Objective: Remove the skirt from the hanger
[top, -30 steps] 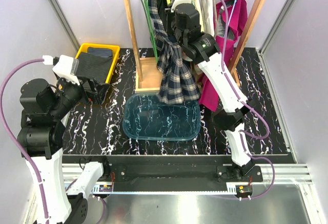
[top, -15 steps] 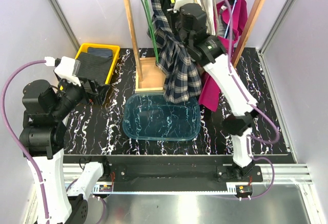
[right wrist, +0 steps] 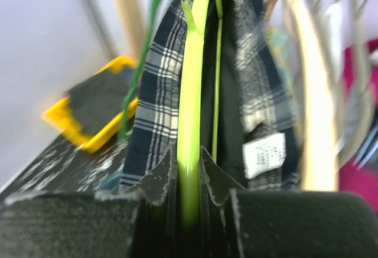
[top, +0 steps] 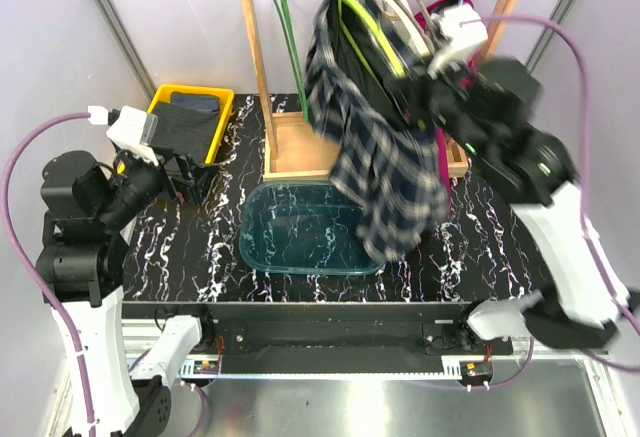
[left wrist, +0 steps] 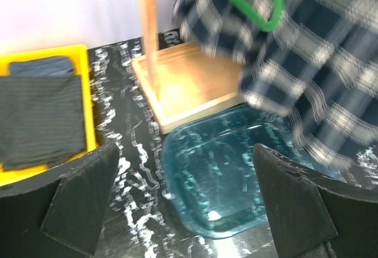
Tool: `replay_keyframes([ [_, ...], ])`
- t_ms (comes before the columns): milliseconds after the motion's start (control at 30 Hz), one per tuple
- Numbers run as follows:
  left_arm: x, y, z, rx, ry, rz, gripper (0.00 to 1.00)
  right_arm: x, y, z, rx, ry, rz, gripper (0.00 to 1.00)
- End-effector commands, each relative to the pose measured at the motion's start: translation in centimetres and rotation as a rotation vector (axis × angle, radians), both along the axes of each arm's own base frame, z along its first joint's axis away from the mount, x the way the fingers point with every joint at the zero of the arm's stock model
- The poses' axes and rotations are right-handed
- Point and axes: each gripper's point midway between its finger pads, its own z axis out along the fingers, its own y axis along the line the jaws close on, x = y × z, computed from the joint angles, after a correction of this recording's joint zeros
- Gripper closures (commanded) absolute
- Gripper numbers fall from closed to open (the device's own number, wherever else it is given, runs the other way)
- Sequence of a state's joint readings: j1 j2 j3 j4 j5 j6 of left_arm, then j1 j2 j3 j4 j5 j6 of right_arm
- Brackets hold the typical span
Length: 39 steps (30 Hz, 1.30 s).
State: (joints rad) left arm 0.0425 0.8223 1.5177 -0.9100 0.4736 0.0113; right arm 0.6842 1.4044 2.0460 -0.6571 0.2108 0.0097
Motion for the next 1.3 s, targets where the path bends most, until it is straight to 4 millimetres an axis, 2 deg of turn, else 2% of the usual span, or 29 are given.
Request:
replay_keyframes([
  [0, -1.7, -4.0, 4.3, -0.077, -0.089, -0.25, 0.01, -6.8, -0.2, 1.1, 0.16, 0.032, 0.206, 1.0],
  [33, -2.3, -4.7, 4.7, -0.089, -0.094, -0.306, 0.01, -8.9, -0.7, 0.6, 0.175, 0.062, 0.256, 1.0],
  [100, -4.2, -6.6, 6.2, -0.11, -0.141, -0.458, 0.01, -11.4, 0.1, -2.2, 0.153, 0.16, 0.362, 1.0],
  [133, -5.0, -7.1, 6.4, -0.126, -0.147, -0.502, 0.01, -13.3, -0.1, -2.8, 0.154, 0.177, 0.423, 1.0],
  [200, -5.9, -7.9, 8.2, -0.138, -0.233, -0.582, 0.01, -15.3, -0.6, -3.1, 0.171, 0.198, 0.466, 1.0],
  [233, -6.3, -8.2, 8.1, -0.178, -0.221, -0.593, 0.01, -17.1, -1.1, -2.9, 0.185, 0.19, 0.51, 1.0],
  [267, -6.4, -8.3, 9.3, -0.166, -0.302, -0.614, 0.01, -18.1, -1.3, -2.4, 0.198, 0.178, 0.538, 1.0],
  [300, -6.5, -8.5, 9.5, -0.174, -0.318, -0.627, 0.01, -18.9, -1.5, -1.9, 0.216, 0.175, 0.563, 1.0],
  [333, -6.1, -8.5, 8.9, -0.202, -0.298, -0.626, 0.01, -20.6, -1.9, -0.6, 0.234, 0.147, 0.616, 1.0],
  [367, -6.1, -8.6, 9.3, -0.196, -0.33, -0.635, 0.01, -21.3, -2.0, 0.0, 0.245, 0.138, 0.637, 1.0],
  [500, -4.6, -8.8, 7.0, -0.216, -0.262, -0.666, 0.01, -24.3, -2.8, 3.8, 0.289, 0.06, 0.73, 1.0],
  [600, -4.3, -8.8, 5.9, -0.212, -0.248, -0.673, 0.01, -25.2, -2.6, 4.9, 0.301, 0.052, 0.777, 1.0],
  [633, -3.7, -8.7, 5.3, -0.207, -0.242, -0.668, 0.01, -25.9, -2.7, 5.3, 0.304, 0.043, 0.808, 1.0],
  [700, -3.1, -8.6, 4.8, -0.194, -0.241, -0.657, 0.01, -26.1, -2.5, 5.5, 0.308, 0.049, 0.828, 1.0],
  [833, -2.5, -8.7, 4.3, -0.192, -0.217, -0.684, 0.02, -26.8, -2.5, 5.8, 0.318, 0.041, 0.858, 1.0],
  [967, -2.8, -9.3, 4.4, -0.214, -0.192, -0.772, 0.02, -27.1, -2.6, 6.2, 0.331, 0.028, 0.868, 1.0],
  [1033, -2.9, -9.6, 4.2, -0.277, -0.126, -0.805, 0.06, -26.9, -2.5, 6.2, 0.335, 0.026, 0.868, 1.0],
  [1067, -3.3, -9.7, 4.7, -0.259, -0.157, -0.854, 0.11, -26.8, -2.4, 6.2, 0.337, 0.024, 0.865, 1.0],
  [1100, -3.3, -10.0, 4.4, -0.305, -0.091, -0.882, 0.31, -26.9, -2.5, 6.5, 0.347, 0.008, 0.866, 1.0],
  [1133, -3.6, -10.1, 5.0, -0.28, -0.133, -0.921, 0.49, -26.3, -2.1, 5.9, 0.35, 0.027, 0.859, 1.0],
  [1167, -4.1, -10.3, 4.7, -0.271, -0.11, -0.971, 0.67, -26.0, -1.9, 5.8, 0.357, 0.028, 0.855, 1.0],
  [1233, -3.8, -10.3, 4.2, -0.282, -0.054, -1.001, 1.0, -25.2, -1.8, 5.5, 0.378, 0.021, 0.824, 1.0],
  [1267, -3.8, -10.3, 4.0, -0.28, -0.03, -1.016, 1.0, -24.8, -1.9, 5.4, 0.381, 0.015, 0.808, 1.0],
])
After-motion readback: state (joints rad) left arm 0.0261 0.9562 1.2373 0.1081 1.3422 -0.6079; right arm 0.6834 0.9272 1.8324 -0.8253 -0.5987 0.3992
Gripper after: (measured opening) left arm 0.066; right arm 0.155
